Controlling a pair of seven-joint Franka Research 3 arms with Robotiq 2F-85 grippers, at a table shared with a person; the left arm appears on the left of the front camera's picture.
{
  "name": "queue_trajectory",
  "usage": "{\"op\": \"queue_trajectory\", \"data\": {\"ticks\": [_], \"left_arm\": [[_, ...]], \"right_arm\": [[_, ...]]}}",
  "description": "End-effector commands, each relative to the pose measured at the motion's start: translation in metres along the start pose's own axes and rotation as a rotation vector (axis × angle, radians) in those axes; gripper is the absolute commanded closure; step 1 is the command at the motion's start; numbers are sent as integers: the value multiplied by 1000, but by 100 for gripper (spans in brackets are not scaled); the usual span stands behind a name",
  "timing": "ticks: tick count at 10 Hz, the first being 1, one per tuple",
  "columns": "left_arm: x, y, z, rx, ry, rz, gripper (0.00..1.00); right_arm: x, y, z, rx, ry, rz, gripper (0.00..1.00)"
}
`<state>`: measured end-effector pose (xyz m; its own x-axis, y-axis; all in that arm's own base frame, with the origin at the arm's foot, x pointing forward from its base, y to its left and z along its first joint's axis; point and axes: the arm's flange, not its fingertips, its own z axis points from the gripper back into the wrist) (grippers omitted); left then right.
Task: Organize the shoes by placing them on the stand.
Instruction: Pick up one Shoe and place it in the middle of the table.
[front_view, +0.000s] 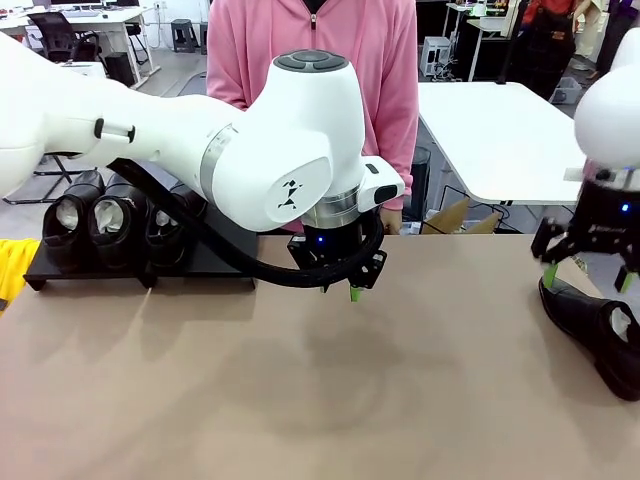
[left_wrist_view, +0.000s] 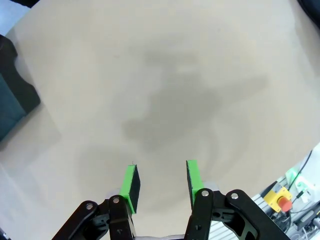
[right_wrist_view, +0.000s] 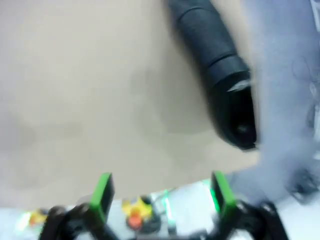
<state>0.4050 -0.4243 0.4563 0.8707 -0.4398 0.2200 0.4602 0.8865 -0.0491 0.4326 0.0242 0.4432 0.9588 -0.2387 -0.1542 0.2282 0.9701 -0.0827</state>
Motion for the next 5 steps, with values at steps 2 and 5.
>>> {"op": "queue_trajectory", "data": {"ticks": [2,5], "left_arm": [[-1,2,0,16,-6,-7,49],[-1,2,0,16,-6,-7,49]], "right_arm": [[-2,-42,-37,108,83,360,0],[-15,-85,-38,105,-7,467,0]]}}
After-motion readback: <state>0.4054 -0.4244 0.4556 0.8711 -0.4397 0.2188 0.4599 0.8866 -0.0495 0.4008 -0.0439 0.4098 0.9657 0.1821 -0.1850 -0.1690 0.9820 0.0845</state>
